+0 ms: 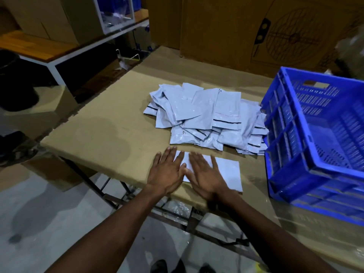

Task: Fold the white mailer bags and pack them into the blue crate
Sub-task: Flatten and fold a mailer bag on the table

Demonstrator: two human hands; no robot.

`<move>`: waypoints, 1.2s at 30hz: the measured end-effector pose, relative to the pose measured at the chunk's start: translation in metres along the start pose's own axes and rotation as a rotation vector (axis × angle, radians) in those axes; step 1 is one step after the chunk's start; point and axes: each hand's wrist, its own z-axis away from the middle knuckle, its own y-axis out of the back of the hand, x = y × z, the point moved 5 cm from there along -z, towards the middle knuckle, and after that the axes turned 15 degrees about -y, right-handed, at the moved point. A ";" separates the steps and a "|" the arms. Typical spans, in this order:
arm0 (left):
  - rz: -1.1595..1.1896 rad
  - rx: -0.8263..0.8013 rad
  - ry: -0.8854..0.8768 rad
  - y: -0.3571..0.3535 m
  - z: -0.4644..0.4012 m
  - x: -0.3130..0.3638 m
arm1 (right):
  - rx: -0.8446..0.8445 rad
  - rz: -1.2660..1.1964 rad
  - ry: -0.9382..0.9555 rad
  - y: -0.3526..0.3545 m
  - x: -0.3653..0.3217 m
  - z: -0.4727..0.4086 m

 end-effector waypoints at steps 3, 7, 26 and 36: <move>-0.033 -0.009 -0.002 0.002 -0.001 0.000 | -0.075 0.000 -0.025 -0.010 -0.001 -0.002; -0.029 0.009 0.014 0.003 -0.001 0.001 | 0.064 0.034 -0.100 -0.004 0.037 0.007; 0.034 0.096 -0.180 0.011 -0.020 0.051 | 0.101 0.061 -0.025 0.004 0.042 0.002; 0.011 0.089 -0.032 -0.003 -0.008 0.020 | 0.150 0.087 -0.105 -0.002 0.077 0.015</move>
